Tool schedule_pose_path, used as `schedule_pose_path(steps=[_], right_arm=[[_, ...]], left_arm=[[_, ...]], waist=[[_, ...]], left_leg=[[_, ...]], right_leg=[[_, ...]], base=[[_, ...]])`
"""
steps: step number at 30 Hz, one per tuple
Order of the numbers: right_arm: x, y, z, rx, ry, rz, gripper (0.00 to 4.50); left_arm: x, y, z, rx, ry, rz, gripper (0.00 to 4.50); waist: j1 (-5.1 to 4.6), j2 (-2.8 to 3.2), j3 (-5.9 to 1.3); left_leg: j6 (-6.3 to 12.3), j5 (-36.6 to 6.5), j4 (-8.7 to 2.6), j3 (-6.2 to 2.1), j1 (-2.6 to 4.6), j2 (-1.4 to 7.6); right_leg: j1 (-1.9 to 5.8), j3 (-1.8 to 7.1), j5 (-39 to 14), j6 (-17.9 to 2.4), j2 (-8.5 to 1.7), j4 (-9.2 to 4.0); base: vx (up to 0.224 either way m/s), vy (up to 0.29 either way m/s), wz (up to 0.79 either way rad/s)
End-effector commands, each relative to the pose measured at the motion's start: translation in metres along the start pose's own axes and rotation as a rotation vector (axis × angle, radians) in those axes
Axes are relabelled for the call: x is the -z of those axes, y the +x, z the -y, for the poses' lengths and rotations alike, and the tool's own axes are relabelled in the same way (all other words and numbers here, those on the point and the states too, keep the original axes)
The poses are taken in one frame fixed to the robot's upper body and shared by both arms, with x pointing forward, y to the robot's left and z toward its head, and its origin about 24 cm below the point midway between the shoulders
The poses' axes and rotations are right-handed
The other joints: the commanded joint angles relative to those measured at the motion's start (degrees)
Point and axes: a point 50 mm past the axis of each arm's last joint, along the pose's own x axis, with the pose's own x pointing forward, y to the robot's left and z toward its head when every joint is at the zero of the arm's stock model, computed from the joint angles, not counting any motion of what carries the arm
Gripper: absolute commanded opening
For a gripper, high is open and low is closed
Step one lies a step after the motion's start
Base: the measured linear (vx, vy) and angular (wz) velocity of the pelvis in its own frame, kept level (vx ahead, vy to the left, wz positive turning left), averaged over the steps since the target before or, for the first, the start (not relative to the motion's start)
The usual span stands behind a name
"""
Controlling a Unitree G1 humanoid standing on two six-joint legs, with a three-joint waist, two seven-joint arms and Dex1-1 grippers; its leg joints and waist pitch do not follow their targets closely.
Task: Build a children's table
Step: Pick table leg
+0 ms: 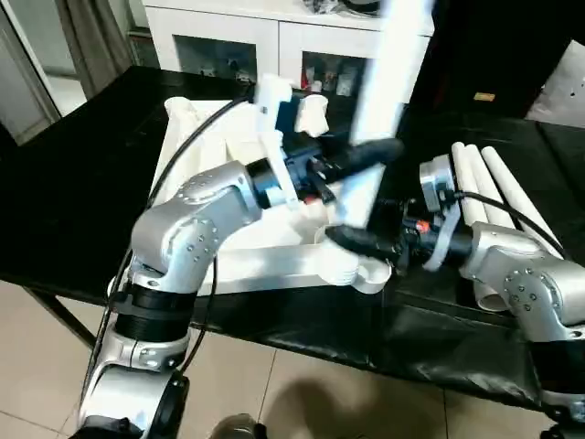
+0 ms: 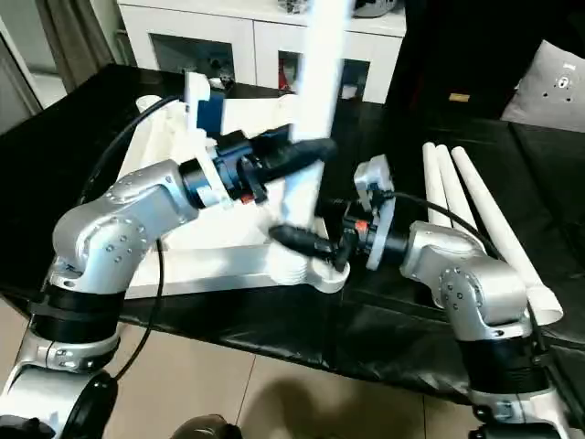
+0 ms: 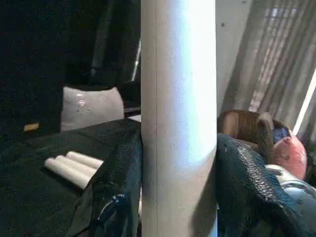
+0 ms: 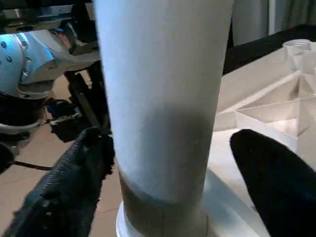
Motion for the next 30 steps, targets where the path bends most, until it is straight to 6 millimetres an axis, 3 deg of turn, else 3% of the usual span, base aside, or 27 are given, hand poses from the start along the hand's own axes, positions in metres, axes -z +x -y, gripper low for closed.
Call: schedule_pose_path(steps=[1,8,17,26,27,30], right_arm=[[-0.003,0.001,-0.001,-0.027,-0.011,-0.008,3.65],[0.001,0.004,-0.002,-0.057,0.013,-0.003,3.03],[0.003,0.007,-0.002,-0.064,0.030,0.012,2.17],[0.006,0.008,0.000,-0.036,0.027,0.010,1.93],[0.007,0.008,0.001,-0.023,0.024,0.006,1.93],[0.009,0.007,0.005,0.029,0.015,-0.009,1.93]], left_arm=[[-0.002,0.001,0.004,0.019,0.035,0.005,1.80],[0.000,0.002,0.006,0.025,0.054,0.003,1.80],[0.002,0.005,0.007,0.033,0.053,0.001,1.80],[0.006,0.005,0.005,0.011,0.047,-0.034,1.80],[0.007,0.005,0.005,0.012,0.036,-0.041,2.36],[0.009,0.006,0.011,0.055,-0.013,-0.040,2.61]], waist=[[0.12,-1.20,-4.66],[-0.02,-1.41,-4.72],[0.05,-1.11,-4.72],[-0.02,-0.95,-4.75],[0.00,-0.96,-4.78],[-0.02,-0.92,-4.77]], left_leg=[[5.66,0.7,-3.76,-2.85,0.67,7.23],[5.82,1.0,-3.76,-2.82,0.64,7.20],[5.59,0.8,-3.75,-2.81,0.60,7.15],[5.10,0.4,-3.84,-2.92,0.68,7.31],[5.07,0.5,-3.82,-2.90,0.72,7.29],[4.75,0.5,-3.83,-2.87,0.75,7.25]], right_leg=[[3.57,4.36,-8.6,-9.7,-7.75,-4.21],[3.55,4.32,-8.9,-9.1,-7.65,-4.22],[3.53,4.28,-9.4,-9.2,-7.69,-4.30],[3.53,4.29,-8.3,-9.5,-7.68,-4.17],[3.52,4.29,-8.2,-9.5,-7.66,-4.15],[3.49,4.31,-8.1,-9.8,-7.71,-4.18]], base=[[0.000,0.000,0.00],[0.000,0.000,0.00],[0.000,0.000,0.00],[0.000,0.000,0.00],[0.000,0.000,0.00],[0.000,0.000,0.00]])
